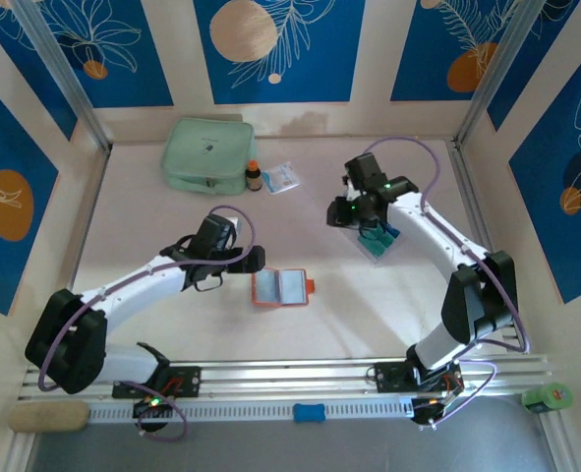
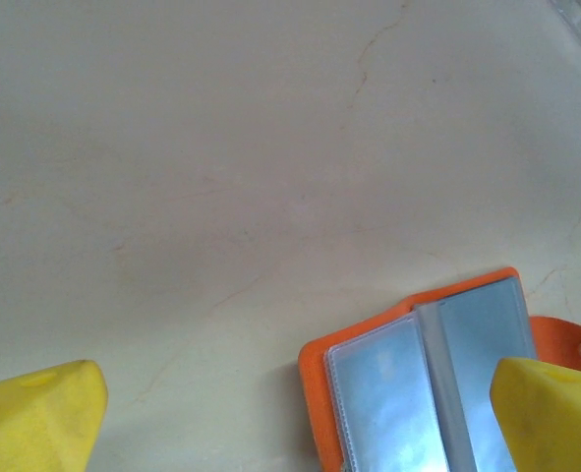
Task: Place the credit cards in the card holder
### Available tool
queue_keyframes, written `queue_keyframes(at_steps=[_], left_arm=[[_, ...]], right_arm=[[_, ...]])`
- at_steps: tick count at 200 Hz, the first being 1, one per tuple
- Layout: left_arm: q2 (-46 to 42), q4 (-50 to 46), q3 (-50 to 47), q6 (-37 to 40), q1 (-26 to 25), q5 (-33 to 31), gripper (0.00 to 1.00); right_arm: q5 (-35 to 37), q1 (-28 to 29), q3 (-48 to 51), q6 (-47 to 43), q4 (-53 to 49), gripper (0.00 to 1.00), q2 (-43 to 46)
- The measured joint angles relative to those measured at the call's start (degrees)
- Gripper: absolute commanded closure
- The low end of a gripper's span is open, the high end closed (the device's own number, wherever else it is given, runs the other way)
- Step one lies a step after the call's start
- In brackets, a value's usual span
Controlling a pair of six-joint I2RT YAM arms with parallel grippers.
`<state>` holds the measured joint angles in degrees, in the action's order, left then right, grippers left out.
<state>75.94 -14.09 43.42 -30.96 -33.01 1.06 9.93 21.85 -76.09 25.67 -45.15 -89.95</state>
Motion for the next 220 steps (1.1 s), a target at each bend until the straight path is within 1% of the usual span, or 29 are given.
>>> queue_keyframes(at_steps=[18, 37, 86, 109, 151, 220], left_arm=[[0.00, 0.11, 0.15, -0.02, 0.02, 0.22, 0.00], [0.00, 0.20, 0.15, -0.04, 0.02, 0.46, 0.00], [0.00, 0.50, 0.15, -0.20, 0.17, 0.92, 0.00], [0.00, 1.11, 0.15, -0.20, 0.20, 1.36, 0.00], [0.00, 1.31, 0.15, -0.17, 0.61, 1.99, 0.00], [0.00, 1.51, 0.15, -0.17, 0.98, 3.02, 0.00]], right_arm=[[4.35, -2.38, -0.96, -3.30, -2.47, 0.55, -0.96], [8.04, -3.32, -1.07, -5.95, -4.44, 0.57, -3.13], [14.80, -3.26, -1.16, -9.97, -7.41, 0.59, -7.67], [17.88, -2.71, -1.97, -11.34, -8.24, 0.62, -8.76], [21.79, -1.07, -2.34, -12.87, -8.41, 0.65, -11.23], [26.25, -0.11, -2.34, -13.77, -8.44, 0.66, -14.84]])
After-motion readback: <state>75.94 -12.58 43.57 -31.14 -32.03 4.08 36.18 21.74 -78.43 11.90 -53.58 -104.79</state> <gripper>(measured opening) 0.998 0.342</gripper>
